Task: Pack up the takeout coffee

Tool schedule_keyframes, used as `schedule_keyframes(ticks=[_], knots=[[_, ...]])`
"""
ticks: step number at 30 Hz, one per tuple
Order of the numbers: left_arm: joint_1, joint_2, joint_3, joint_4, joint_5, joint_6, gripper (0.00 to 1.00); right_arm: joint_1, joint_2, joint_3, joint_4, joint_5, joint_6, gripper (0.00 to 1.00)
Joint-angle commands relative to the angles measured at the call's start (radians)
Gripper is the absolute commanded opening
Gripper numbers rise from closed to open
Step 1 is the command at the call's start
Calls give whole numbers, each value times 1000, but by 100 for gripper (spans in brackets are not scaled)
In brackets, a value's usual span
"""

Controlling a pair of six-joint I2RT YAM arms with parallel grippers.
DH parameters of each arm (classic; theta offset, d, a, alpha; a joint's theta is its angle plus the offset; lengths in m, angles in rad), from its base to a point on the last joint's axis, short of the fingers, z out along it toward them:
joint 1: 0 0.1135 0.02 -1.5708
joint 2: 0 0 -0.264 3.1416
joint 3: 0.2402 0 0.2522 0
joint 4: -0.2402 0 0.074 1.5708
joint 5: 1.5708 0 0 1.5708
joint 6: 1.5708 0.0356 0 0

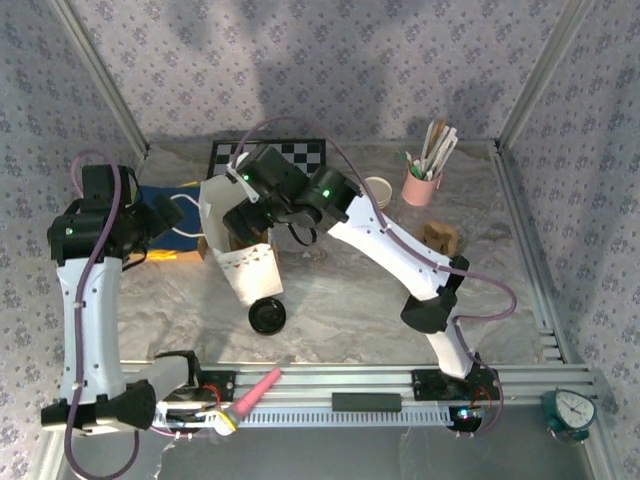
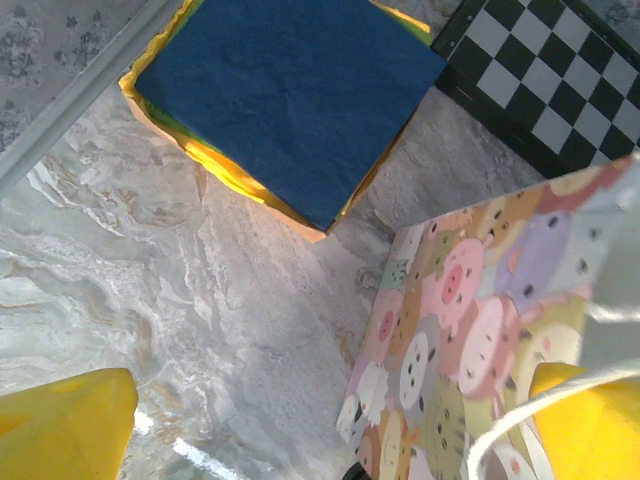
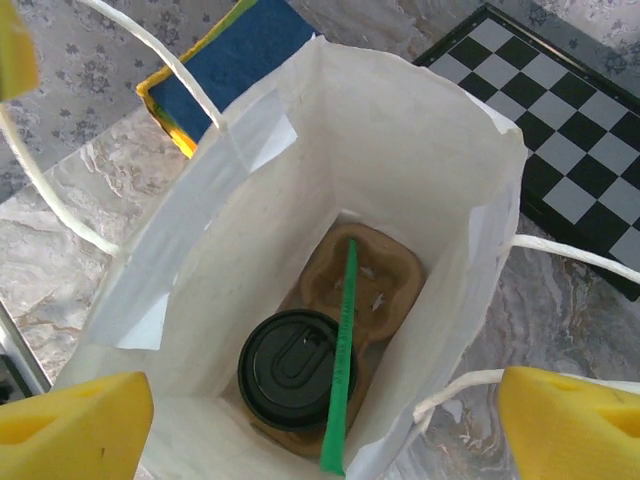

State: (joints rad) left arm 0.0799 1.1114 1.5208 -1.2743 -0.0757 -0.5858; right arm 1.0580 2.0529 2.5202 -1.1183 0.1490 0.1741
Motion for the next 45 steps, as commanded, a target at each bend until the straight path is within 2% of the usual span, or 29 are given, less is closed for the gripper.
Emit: schedule_keyframes(ticks=[1, 3, 8, 13, 16, 19, 24, 28, 32, 38, 42, 45], knots=[[60, 33, -54, 95, 52, 12, 100, -28, -82, 15, 22, -26, -9, 94], [115, 57, -103, 144, 96, 16, 97, -40, -115, -17, 38, -33, -6, 100], [217, 132, -193, 244, 160, 36, 87, -85, -240, -166, 106, -49, 3, 100], [235, 216, -202, 296, 111, 95, 82, -174, -370, -374, 211, -102, 51, 100], [236, 201, -190, 336, 203, 98, 83, -218, -430, -480, 261, -115, 73, 100], [235, 176, -149, 308, 266, 91, 84, -240, -456, -545, 282, -123, 88, 100], [228, 123, -125, 281, 370, 63, 89, -249, -445, -568, 285, -140, 104, 100], [184, 81, -106, 280, 404, 45, 90, -247, -430, -551, 275, -147, 107, 100], [159, 60, -13, 268, 421, -4, 100, -247, -425, -552, 262, -148, 116, 100], [135, 87, 103, 227, 453, -28, 100, -246, -428, -572, 256, -152, 129, 100], [136, 93, 60, 217, 433, -12, 99, -247, -433, -583, 270, -157, 130, 100], [136, 85, 8, 237, 442, -21, 98, -250, -418, -589, 295, -208, 141, 100]])
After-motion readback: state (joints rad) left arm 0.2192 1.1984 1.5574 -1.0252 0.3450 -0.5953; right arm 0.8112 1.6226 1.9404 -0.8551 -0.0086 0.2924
